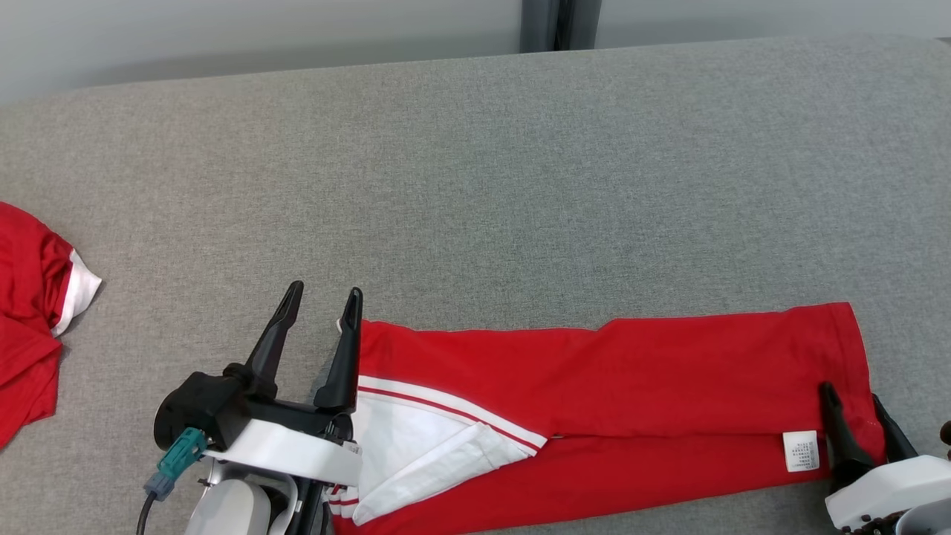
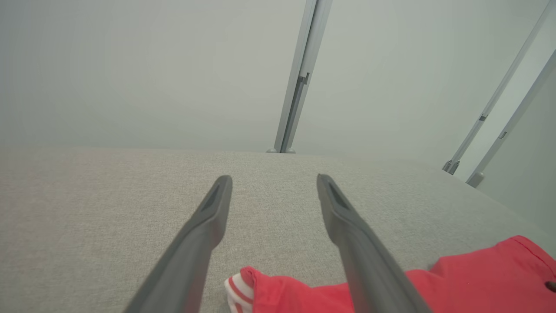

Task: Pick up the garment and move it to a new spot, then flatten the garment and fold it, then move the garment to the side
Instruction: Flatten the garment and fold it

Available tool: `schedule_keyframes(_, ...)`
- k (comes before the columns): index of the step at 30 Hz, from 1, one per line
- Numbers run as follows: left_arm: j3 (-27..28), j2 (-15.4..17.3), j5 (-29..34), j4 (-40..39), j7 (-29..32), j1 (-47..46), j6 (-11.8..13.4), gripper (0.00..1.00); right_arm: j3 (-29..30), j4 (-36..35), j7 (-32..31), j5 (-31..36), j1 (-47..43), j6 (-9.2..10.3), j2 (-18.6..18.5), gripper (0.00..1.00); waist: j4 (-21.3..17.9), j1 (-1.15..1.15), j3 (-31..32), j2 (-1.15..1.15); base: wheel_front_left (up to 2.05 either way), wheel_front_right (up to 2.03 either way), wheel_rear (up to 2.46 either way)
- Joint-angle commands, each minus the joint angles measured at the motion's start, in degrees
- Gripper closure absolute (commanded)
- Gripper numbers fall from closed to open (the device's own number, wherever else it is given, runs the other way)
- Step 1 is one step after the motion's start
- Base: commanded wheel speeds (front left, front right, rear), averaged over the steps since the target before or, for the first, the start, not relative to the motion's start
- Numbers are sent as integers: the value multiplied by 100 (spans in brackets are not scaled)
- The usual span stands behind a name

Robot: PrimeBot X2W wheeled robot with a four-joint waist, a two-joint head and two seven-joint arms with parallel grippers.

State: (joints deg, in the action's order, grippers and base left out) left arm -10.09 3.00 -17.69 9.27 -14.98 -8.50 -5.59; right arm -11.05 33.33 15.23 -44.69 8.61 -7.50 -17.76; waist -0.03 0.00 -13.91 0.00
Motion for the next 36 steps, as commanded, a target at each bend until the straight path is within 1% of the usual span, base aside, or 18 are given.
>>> schedule_keyframes(1,47,13,46,7,-17,48,-37,0,-79,62,-8,-39,9,3,15,0,0,0,14,0,0,0,0)
schedule_keyframes(2,53,11,58,12,-17,53,-40,0,-124,71,-8,-44,18,3,19,0,2,0,18,0,0,0,0)
schedule_keyframes(4,71,8,75,18,-17,68,-49,0,-214,57,-9,-39,42,2,9,75,0,0,29,0,0,0,0)
schedule_keyframes(5,75,8,71,24,-17,74,-56,0,-233,13,-8,4,62,2,-13,100,-3,0,32,0,0,0,0)
schedule_keyframes(10,91,4,106,34,-17,81,-76,0,-141,-115,0,35,111,3,-71,100,-18,0,38,0,0,0,0)
schedule_keyframes(14,85,1,112,42,-17,60,-77,0,-107,-113,0,182,193,3,-267,100,-28,0,18,0,0,0,0)
schedule_keyframes(20,108,-1,83,32,-17,-24,-67,0,-18,77,0,277,431,3,-684,100,-22,0,-35,0,0,0,0)
schedule_keyframes(24,91,-1,34,46,-17,-67,-30,0,82,321,0,327,602,3,-1015,100,2,0,-58,0,0,0,0)
schedule_keyframes(29,67,-1,-34,71,-17,-85,14,0,200,680,0,335,717,3,-1310,100,30,0,-10,0,0,0,0)
schedule_keyframes(31,77,0,-57,74,-17,-65,32,0,141,713,0,335,770,3,-1333,100,21,0,33,0,0,0,0)
schedule_keyframes(36,103,-2,-94,61,-17,27,48,0,-335,454,0,273,803,3,-1369,100,-71,0,151,0,0,0,0)
